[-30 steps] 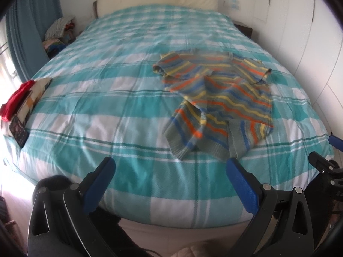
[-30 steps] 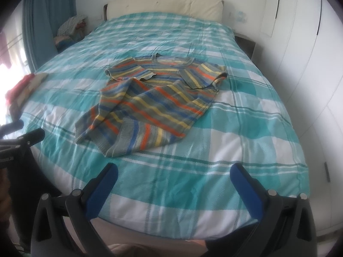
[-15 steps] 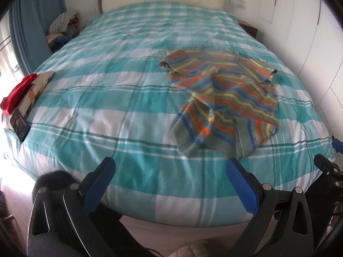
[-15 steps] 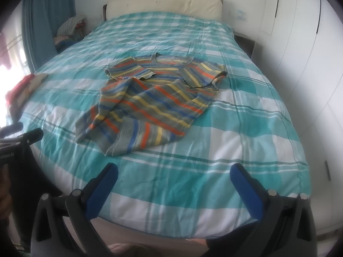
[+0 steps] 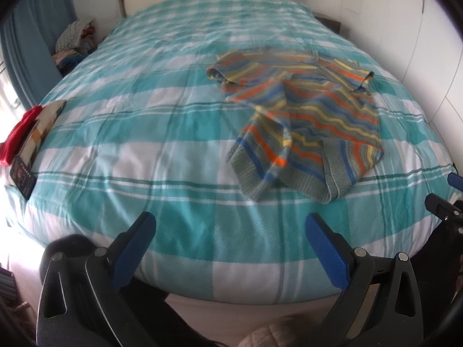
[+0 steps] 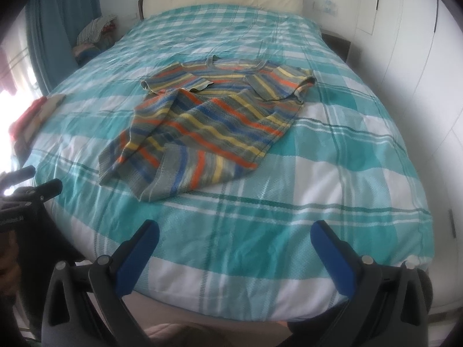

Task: Fold small clothes
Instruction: 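Grasp the sweater hem with the left gripper while the right gripper grasps another hem edge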

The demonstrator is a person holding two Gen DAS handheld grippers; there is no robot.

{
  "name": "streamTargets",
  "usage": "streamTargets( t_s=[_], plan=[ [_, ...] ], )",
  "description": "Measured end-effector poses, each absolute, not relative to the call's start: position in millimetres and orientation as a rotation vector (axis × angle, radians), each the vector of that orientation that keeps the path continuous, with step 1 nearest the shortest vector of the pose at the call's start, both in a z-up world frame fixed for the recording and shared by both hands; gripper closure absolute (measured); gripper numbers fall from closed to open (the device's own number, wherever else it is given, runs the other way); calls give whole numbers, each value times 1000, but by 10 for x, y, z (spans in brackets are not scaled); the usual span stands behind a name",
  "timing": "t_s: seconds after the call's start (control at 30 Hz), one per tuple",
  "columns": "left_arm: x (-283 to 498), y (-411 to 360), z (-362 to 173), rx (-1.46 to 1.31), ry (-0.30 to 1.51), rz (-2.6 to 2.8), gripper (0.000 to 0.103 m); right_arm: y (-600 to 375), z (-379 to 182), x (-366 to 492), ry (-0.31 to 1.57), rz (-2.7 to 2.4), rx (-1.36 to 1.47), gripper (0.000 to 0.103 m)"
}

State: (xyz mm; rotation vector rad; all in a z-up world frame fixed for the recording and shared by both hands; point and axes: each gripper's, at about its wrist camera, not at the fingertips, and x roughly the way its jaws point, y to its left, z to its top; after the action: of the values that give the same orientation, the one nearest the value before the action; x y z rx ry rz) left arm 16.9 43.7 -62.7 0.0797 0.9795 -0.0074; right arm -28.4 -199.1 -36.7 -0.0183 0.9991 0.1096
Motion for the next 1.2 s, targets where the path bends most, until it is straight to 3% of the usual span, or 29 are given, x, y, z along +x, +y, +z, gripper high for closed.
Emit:
streamTargets(
  t_s=[0.3,0.47,0.67,0.7,0.73,0.77,0.87,0.9,0.93,0.97,1.0,1.03,1.2],
  plan=[
    [409,489,-932,27,1036,-148,0,-2016,-418,-223,1006,135,-21,0],
    [635,494,-1131,166,1022,-167,1,-1985,-447,-218,987,169,-47,0],
    [849,347,-1283,215,1024,-309,3,-1858,-691,355,910,392,-169,0],
    [867,308,-1307,239,1019,-320,5,-1815,-754,520,925,444,-173,1],
    [887,270,-1335,265,1017,-329,18,-1755,-809,657,939,491,-176,1],
    [917,237,-1376,293,1027,-339,33,-1686,-864,792,955,530,-190,4],
    [978,241,-1420,284,1059,-376,56,-1458,-1018,1124,1011,636,-242,23],
    [992,252,-1408,277,1059,-378,65,-1409,-1065,1200,1032,667,-243,33],
    [1009,255,-1401,274,1065,-382,86,-1371,-1105,1255,1052,696,-238,55],
    [1034,260,-1394,268,1078,-392,92,-1339,-1141,1285,1068,726,-227,68],
    [1050,270,-1383,255,1084,-396,92,-1324,-1150,1283,1078,751,-218,91],
    [1053,296,-1356,237,1087,-400,93,-1327,-1123,1242,1076,765,-220,98],
    [861,657,-908,6,1101,-526,94,-1761,-607,647,976,810,-213,98]
  ],
)
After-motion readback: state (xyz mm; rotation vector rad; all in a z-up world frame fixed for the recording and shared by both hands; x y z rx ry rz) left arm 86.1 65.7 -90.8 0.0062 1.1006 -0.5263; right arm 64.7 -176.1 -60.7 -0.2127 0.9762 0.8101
